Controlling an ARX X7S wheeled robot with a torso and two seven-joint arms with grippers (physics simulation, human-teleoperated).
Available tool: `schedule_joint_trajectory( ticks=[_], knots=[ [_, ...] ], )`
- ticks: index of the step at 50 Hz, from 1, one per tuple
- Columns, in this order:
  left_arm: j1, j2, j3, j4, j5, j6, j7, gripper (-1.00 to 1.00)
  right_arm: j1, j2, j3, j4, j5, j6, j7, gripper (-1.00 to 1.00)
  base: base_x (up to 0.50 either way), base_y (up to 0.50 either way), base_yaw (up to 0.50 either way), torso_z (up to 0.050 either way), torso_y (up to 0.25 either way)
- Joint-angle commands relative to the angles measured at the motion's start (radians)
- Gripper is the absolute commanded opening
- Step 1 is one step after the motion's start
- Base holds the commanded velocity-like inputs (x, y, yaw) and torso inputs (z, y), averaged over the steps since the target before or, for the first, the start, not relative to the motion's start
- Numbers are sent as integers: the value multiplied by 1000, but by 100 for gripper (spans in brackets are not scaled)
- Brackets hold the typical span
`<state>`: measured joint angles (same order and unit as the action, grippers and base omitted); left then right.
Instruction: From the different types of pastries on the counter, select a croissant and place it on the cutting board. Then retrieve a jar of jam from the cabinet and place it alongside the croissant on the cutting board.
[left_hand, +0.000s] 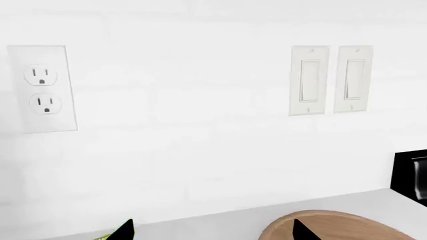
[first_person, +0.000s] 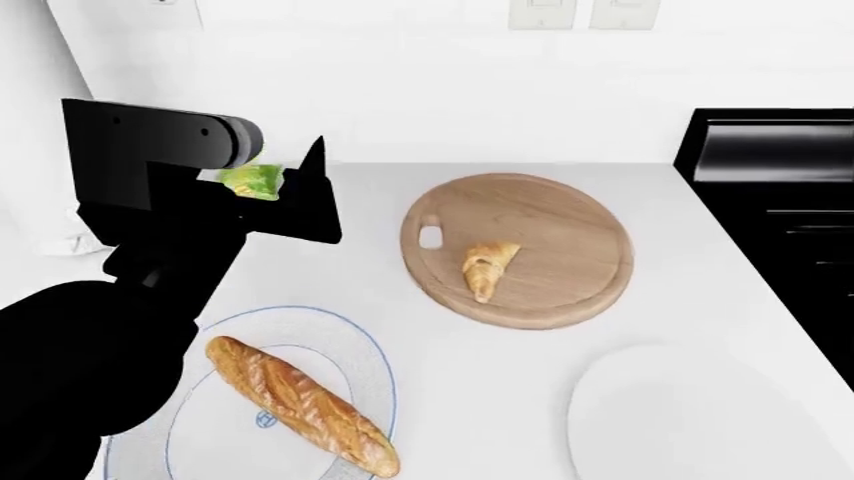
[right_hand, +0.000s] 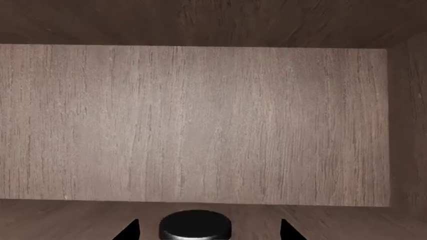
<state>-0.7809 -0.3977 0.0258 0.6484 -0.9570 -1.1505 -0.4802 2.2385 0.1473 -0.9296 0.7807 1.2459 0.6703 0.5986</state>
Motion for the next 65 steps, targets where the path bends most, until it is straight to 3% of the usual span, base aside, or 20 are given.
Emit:
schedule_joint_trajectory(
  ticks=[1,19,35,57,58,65],
  knots=[
    [1,-5,3,-1,-1,8,0,100,-1,4,-21,-21,1,14,12,100,500,0,0,0,0],
    [0,-8,-1,5,-19,8,-16,100,-28,-28,4,120,34,30,-40,100,139,0,0,0,0],
    [-7,-11,-3,12,-39,-4,-41,100,11,-141,3,482,61,97,-157,100,0,0,0,0,0],
    [-15,-14,3,12,-55,-10,-62,100,-6,-147,-151,513,201,135,-187,100,0,0,0,0,0],
    [-15,-14,4,12,-55,-10,-62,100,-8,-147,-165,513,214,134,-195,-100,0,0,0,0,0],
    [-20,-17,2,8,-62,-12,-69,100,-6,-142,-199,527,277,126,-241,-100,3,0,1,0,0]
  ],
)
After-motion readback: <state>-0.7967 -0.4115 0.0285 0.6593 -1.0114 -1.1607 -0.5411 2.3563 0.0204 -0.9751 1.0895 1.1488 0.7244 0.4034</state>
